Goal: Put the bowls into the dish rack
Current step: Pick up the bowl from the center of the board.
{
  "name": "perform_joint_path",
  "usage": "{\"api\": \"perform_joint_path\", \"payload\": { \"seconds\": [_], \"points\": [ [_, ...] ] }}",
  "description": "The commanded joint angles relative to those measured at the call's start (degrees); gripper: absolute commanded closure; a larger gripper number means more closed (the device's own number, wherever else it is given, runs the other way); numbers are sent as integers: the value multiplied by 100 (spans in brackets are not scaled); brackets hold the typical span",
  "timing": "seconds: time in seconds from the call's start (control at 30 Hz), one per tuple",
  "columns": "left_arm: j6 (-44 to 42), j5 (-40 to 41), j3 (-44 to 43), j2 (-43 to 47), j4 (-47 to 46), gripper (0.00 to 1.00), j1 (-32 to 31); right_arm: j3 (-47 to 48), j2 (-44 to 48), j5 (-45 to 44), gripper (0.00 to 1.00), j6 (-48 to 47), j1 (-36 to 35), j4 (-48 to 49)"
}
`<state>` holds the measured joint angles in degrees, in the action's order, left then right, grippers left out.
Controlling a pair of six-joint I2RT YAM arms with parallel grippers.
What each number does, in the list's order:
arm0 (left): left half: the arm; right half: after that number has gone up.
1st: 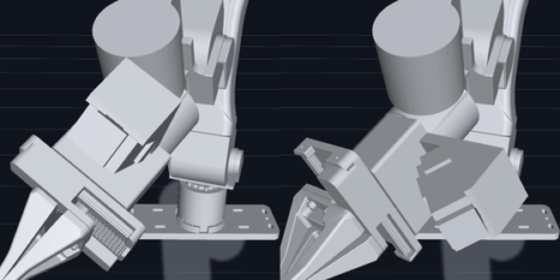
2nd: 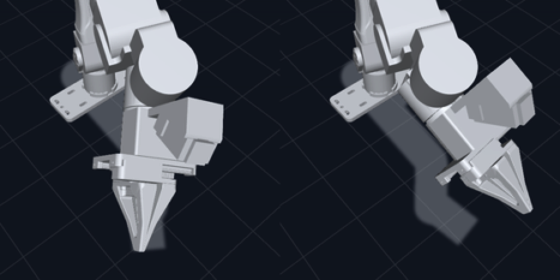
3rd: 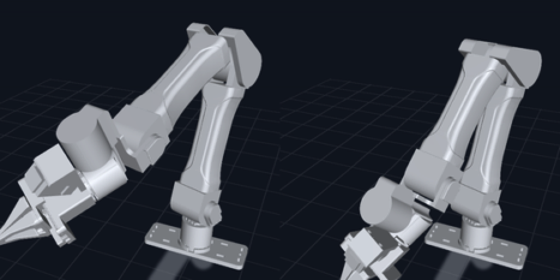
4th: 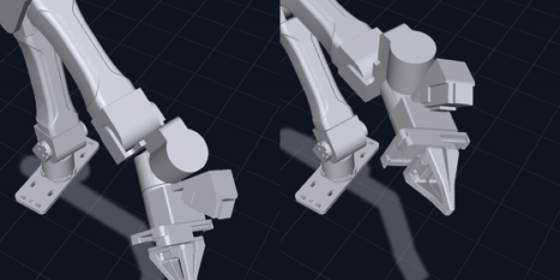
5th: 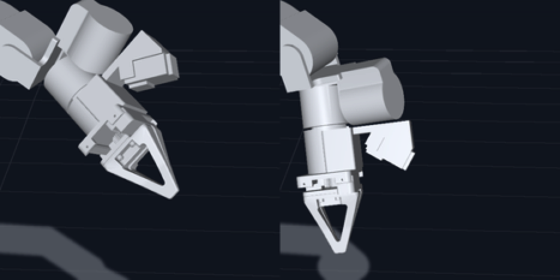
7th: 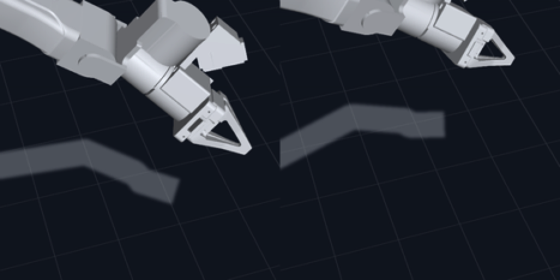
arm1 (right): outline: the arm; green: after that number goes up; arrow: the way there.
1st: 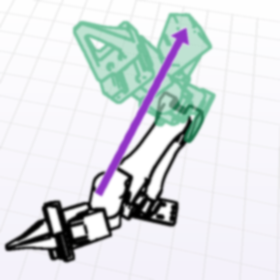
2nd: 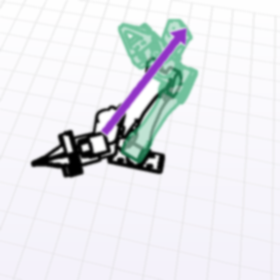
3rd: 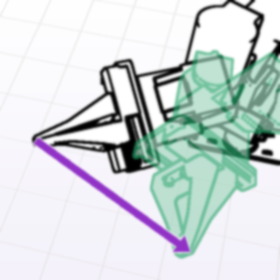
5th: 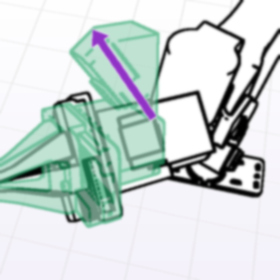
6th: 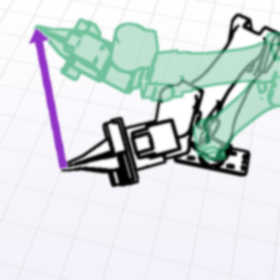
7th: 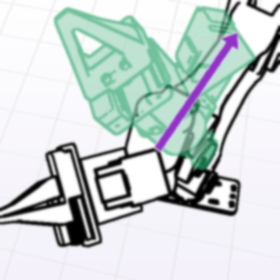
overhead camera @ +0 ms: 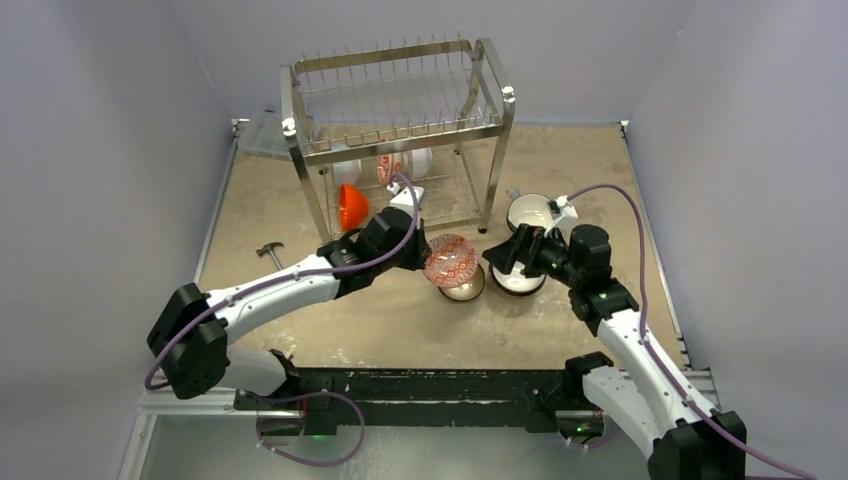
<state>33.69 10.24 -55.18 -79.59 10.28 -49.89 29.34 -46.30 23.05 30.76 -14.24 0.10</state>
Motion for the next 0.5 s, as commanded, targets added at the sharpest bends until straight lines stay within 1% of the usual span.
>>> {"api": "perform_joint_path", "payload": {
  "seconds": [0.0,0.13,0.3,0.47],
  "points": [
    [278,-728,557,548,-1036,100,364,-110,133,895,1,754,0,1020],
    [470,-1217,1184,1043,-1757,100,703,-386,56,1367,1,1421,0,1819],
    [420,-1446,1646,1532,-2327,100,818,-807,-215,2170,1,2324,-17,3334],
    [322,-1585,1798,1792,-2600,100,818,-828,-341,2294,1,2433,-99,3502]
  ]
}}
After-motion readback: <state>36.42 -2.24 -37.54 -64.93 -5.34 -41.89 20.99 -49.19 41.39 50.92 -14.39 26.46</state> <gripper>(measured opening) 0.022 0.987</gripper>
